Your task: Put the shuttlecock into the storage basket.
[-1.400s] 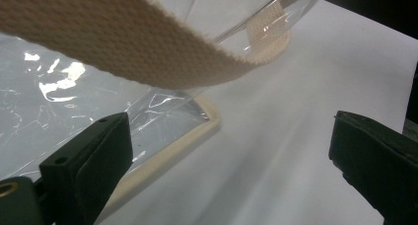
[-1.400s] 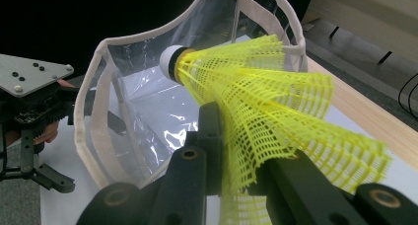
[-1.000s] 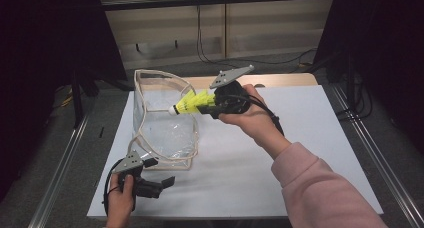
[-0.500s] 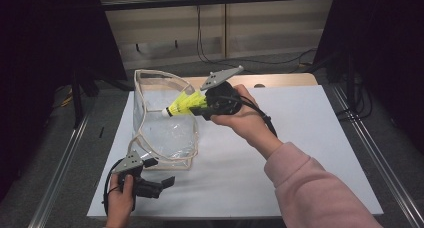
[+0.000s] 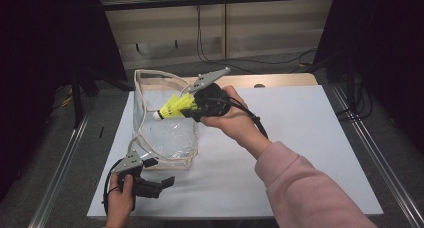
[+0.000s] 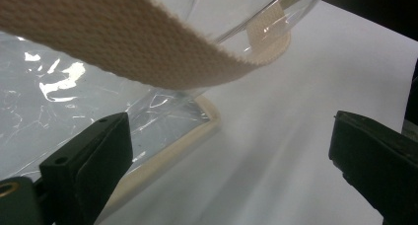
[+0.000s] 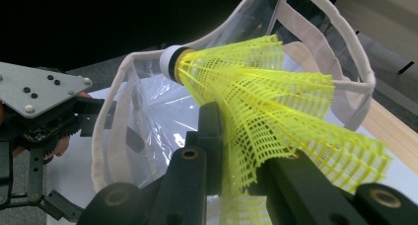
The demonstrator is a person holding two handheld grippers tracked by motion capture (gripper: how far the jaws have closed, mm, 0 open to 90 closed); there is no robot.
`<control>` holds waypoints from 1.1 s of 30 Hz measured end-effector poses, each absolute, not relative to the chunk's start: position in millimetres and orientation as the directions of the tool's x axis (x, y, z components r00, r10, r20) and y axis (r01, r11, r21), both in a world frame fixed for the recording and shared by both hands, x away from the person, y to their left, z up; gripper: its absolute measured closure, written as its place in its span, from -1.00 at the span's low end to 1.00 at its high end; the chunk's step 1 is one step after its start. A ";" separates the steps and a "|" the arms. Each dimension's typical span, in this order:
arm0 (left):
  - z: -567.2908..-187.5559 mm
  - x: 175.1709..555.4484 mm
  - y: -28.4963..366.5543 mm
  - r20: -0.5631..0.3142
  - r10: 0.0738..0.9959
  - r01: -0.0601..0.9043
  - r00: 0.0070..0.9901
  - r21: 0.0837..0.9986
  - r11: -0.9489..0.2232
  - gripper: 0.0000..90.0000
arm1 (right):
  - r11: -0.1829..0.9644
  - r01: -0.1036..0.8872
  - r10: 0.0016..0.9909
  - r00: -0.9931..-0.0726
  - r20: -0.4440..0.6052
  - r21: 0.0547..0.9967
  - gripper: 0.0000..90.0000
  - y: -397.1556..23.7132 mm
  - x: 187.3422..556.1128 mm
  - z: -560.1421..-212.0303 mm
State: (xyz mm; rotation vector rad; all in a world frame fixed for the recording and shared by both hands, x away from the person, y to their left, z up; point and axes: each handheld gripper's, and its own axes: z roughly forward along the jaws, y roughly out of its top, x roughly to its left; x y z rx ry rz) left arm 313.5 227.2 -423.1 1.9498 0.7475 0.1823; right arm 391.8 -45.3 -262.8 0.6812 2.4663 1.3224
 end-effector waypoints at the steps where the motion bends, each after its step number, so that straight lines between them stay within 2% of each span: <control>1: -423.2 313.6 227.1 -0.190 0.571 0.424 0.799 0.851 -0.311 -0.94 | 0.477 0.279 0.513 -0.858 -0.006 0.833 0.83 -43.9 391.8 -263.1; 10: -423.4 313.8 227.7 -0.188 0.570 0.423 0.800 0.850 -0.313 -0.94 | 0.492 0.272 0.503 -0.864 -0.015 0.827 0.83 -33.3 394.3 -265.4; 11: -422.7 315.4 230.2 -0.157 0.559 0.405 0.814 0.843 -0.353 -0.94 | 0.490 0.274 0.506 -0.862 -0.014 0.827 0.83 -32.4 394.4 -265.3; 13: -423.7 314.0 227.7 -0.190 0.571 0.424 0.799 0.850 -0.312 -0.94 | 0.494 0.270 0.504 -0.863 -0.019 0.827 0.83 -31.2 395.1 -265.2; 17: -423.7 314.0 227.6 -0.189 0.569 0.424 0.800 0.850 -0.313 -0.94 | 0.495 0.277 0.507 -0.862 -0.015 0.823 0.83 -28.7 396.3 -266.1; 18: -422.7 315.9 230.9 -0.152 0.554 0.402 0.818 0.841 -0.363 -0.94 | 0.499 0.272 0.507 -0.862 -0.023 0.823 0.83 -28.0 396.9 -266.4; 27: -423.1 314.8 230.5 -0.177 0.548 0.420 0.817 0.835 -0.357 -0.94 | 0.524 0.261 0.500 -0.865 -0.046 0.811 0.83 -21.6 397.9 -269.4; 28: -422.3 315.4 231.6 -0.150 0.560 0.404 0.814 0.840 -0.361 -0.94 | 0.524 0.265 0.504 -0.863 -0.044 0.809 0.83 -21.1 397.6 -269.7; 33: -422.2 315.4 231.7 -0.146 0.567 0.402 0.811 0.842 -0.358 -0.94 | 0.533 0.258 0.492 -0.869 -0.047 0.806 0.83 -17.5 397.7 -272.4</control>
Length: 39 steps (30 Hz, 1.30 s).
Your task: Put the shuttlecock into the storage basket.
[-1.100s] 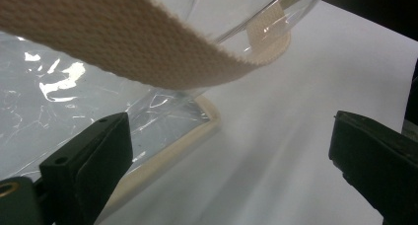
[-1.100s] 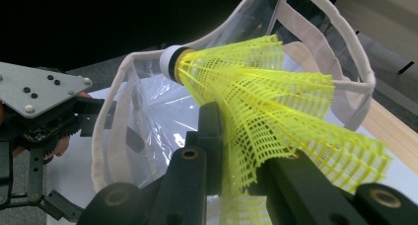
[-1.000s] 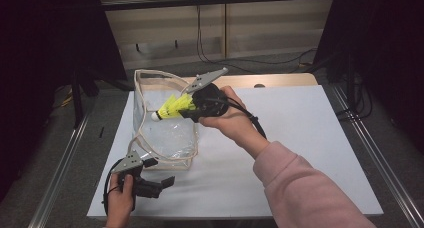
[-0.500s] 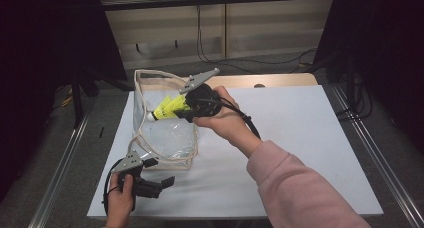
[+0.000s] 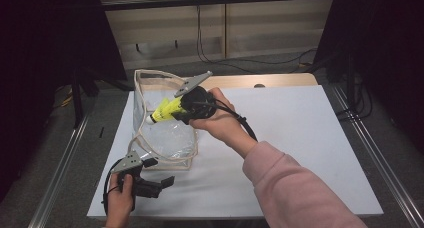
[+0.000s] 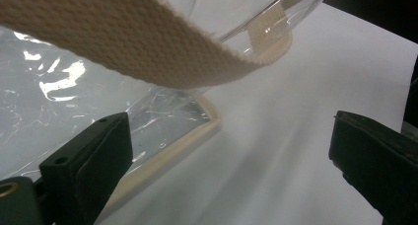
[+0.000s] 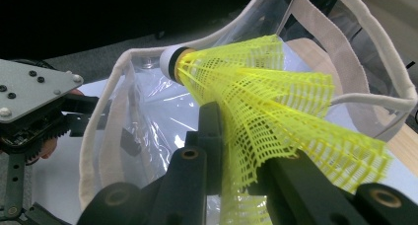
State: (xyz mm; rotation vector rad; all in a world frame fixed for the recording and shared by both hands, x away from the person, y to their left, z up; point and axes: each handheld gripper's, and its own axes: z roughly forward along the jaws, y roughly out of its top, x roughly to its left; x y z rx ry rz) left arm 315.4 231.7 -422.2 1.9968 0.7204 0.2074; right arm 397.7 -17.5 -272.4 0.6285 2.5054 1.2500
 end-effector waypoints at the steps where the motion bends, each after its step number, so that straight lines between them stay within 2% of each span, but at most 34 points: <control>1: -422.2 315.3 231.4 -0.151 0.567 0.406 0.809 0.843 -0.354 -0.94 | 0.539 0.254 0.491 -0.869 -0.055 0.803 0.83 -16.7 397.9 -273.1; 4: -422.4 315.0 230.9 -0.159 0.571 0.409 0.805 0.847 -0.341 -0.94 | 0.542 0.253 0.486 -0.872 -0.053 0.801 0.82 -12.9 398.2 -275.8; 5: -423.3 314.4 228.9 -0.180 0.578 0.413 0.796 0.859 -0.302 -0.94 | 0.548 0.257 0.489 -0.871 -0.055 0.796 0.83 -11.9 398.0 -276.0; 39: -422.9 314.0 229.3 -0.187 0.581 0.421 0.792 0.857 -0.298 -0.94 | 0.590 0.255 0.474 -0.877 -0.073 0.766 0.82 11.2 405.2 -298.8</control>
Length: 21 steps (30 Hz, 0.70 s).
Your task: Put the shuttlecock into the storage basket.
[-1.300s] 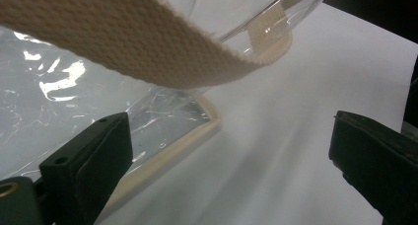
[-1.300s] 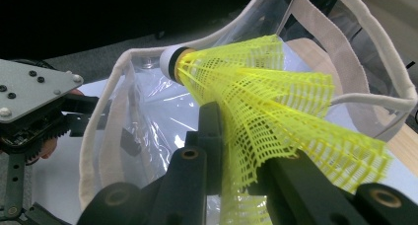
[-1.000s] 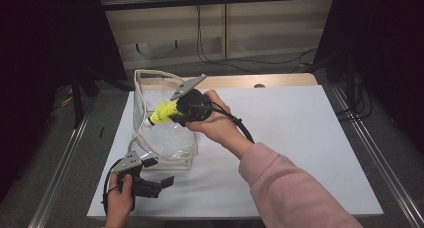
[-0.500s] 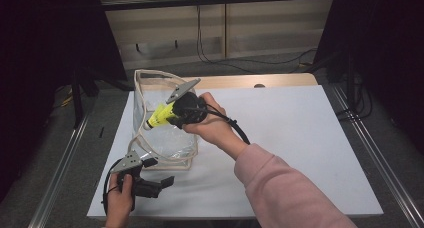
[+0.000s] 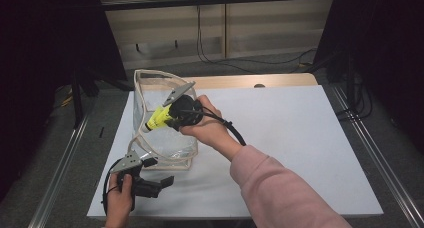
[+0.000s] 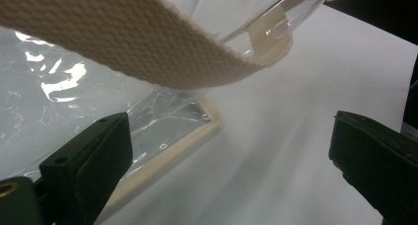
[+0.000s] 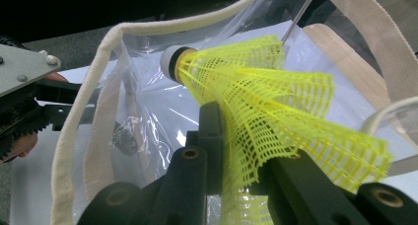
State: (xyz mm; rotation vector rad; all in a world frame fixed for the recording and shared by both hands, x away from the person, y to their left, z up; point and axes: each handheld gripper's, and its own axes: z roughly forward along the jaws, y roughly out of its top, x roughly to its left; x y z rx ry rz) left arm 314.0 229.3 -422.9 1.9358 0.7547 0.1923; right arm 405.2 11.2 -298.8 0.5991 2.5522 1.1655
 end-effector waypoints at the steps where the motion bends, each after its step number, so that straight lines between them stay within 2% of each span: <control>1: -422.7 313.9 229.4 -0.186 0.582 0.420 0.792 0.857 -0.298 -0.94 | 0.593 0.251 0.471 -0.879 -0.076 0.765 0.82 11.3 405.9 -299.6; 21: -422.6 314.5 230.1 -0.186 0.579 0.419 0.794 0.857 -0.299 -0.94 | 0.613 0.284 0.476 -0.877 -0.058 0.737 0.82 20.8 409.5 -316.5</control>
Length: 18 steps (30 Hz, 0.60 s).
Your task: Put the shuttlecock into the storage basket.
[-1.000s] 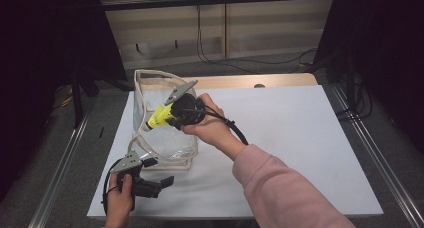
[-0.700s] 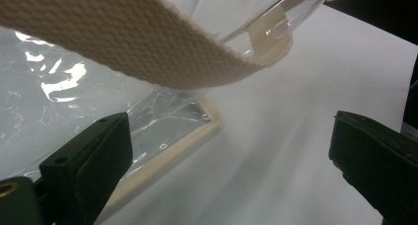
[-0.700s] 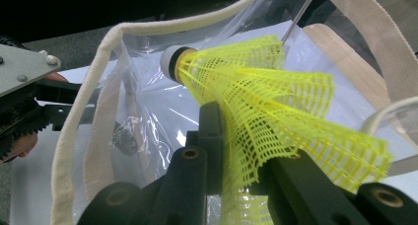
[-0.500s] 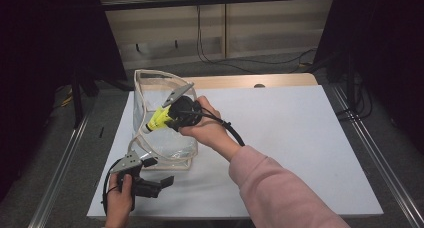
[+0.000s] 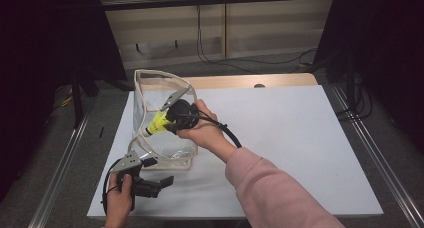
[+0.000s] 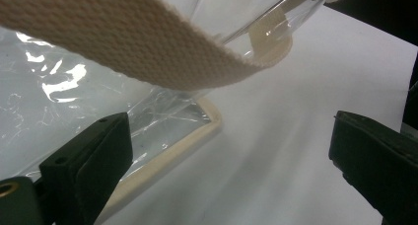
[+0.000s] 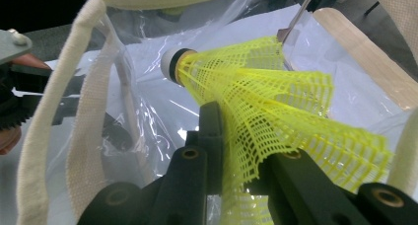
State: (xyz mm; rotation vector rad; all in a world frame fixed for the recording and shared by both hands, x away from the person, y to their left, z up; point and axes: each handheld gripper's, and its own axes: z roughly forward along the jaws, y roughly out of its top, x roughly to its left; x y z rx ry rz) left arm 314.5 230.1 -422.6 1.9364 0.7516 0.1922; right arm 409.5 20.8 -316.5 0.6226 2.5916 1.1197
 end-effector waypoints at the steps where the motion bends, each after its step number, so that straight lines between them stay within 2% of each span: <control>1: -422.6 314.4 230.1 -0.186 0.580 0.419 0.793 0.857 -0.299 -0.94 | 0.616 0.279 0.479 -0.875 -0.068 0.737 0.82 21.0 410.5 -317.4; 18: -422.5 314.4 229.9 -0.188 0.581 0.420 0.792 0.858 -0.294 -0.94 | 0.636 0.296 0.471 -0.880 -0.055 0.712 0.81 26.3 411.7 -330.5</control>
